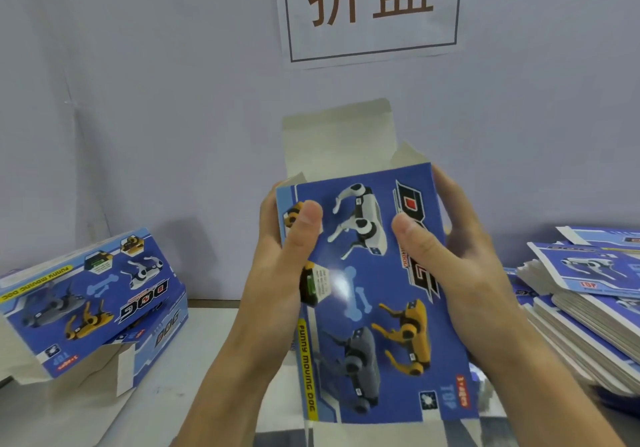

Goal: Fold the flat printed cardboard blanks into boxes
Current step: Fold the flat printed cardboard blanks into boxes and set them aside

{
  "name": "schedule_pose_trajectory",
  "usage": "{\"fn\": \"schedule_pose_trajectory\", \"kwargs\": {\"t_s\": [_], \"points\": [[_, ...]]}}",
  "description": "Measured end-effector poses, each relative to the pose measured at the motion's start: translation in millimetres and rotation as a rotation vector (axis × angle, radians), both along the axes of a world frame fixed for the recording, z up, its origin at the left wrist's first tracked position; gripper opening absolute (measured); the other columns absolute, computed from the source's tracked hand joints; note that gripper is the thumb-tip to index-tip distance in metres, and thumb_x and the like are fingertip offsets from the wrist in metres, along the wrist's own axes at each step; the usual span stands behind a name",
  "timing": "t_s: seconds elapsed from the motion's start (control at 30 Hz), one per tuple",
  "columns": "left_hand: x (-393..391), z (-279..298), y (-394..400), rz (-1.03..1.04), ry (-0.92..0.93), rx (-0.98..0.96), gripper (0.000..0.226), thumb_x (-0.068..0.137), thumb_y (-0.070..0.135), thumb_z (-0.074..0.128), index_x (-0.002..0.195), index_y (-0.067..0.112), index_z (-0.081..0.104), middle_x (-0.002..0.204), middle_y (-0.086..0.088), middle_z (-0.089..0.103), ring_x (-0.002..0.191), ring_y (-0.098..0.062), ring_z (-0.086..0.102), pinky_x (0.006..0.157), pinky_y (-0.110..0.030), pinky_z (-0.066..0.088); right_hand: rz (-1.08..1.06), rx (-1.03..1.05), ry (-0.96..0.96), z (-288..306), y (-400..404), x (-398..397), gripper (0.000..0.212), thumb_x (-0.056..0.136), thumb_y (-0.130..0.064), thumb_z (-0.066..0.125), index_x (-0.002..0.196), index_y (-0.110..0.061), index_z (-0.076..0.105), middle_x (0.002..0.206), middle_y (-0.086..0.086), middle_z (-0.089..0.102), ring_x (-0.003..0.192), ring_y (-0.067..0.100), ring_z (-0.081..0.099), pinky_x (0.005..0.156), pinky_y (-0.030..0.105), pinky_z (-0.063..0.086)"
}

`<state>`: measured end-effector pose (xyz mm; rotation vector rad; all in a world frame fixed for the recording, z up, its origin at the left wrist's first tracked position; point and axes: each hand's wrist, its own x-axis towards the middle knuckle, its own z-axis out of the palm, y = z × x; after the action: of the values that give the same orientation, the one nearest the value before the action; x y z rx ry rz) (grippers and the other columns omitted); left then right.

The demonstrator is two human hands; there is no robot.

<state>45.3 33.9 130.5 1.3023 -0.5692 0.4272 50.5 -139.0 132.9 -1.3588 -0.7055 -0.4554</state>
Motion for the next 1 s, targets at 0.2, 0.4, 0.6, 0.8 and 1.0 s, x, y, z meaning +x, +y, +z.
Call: {"fn": "schedule_pose_trajectory", "kwargs": {"t_s": [0.2,0.4,0.6,0.8,1.0], "points": [[0,0,-2,0.177,-0.072,-0.074,0.021,0.083,0.047,0.066,0.102,0.038,0.061,0.086,0.002,0.073,0.079,-0.021,0.076,0.060,-0.030,0.060,0.075,-0.042,0.034,-1,9,-5,0.052,0.087,-0.031,0.064,0.134,-0.047,0.047,0.116,0.000,0.071,0.098,0.026,0.073,0.074,0.039,0.063],[0,-7,-11,0.178,-0.046,0.038,0.034,0.077,0.052,0.069,0.096,0.033,0.049,0.071,0.003,0.066,0.068,-0.015,0.074,0.052,-0.025,0.056,-0.048,0.003,0.177,10,1,8,0.034,0.084,-0.045,0.072,0.098,-0.020,0.053,0.060,0.000,0.069,0.052,0.012,0.065,0.054,0.019,0.054],[2,-7,-14,0.261,0.035,-0.030,0.027,0.099,0.040,0.052,0.075,0.032,0.047,0.057,0.007,0.049,0.055,-0.011,0.052,0.046,-0.027,0.048,-0.100,0.062,0.223,-4,6,-1,0.042,0.082,-0.055,0.050,0.095,-0.014,0.051,0.058,0.002,0.059,0.051,0.017,0.061,0.043,0.031,0.049],[0,-4,-12,0.225,0.099,-0.060,0.015,0.080,0.030,0.047,0.085,0.042,0.054,0.058,0.004,0.049,0.050,-0.013,0.049,0.043,-0.027,0.042,-0.160,0.060,0.271,-4,12,1,0.030,0.073,-0.039,0.046,0.103,-0.034,0.049,0.057,0.002,0.052,0.047,0.015,0.057,0.042,0.025,0.045],[1,-4,-12,0.130,0.111,-0.031,0.037,0.078,0.033,0.048,0.108,0.053,0.058,0.082,-0.014,0.062,0.068,-0.025,0.062,0.061,-0.042,0.057,-0.074,0.036,0.290,-1,12,1,0.044,0.078,-0.037,0.044,0.119,-0.046,0.056,0.066,0.011,0.056,0.050,0.017,0.059,0.046,0.030,0.047]]}}
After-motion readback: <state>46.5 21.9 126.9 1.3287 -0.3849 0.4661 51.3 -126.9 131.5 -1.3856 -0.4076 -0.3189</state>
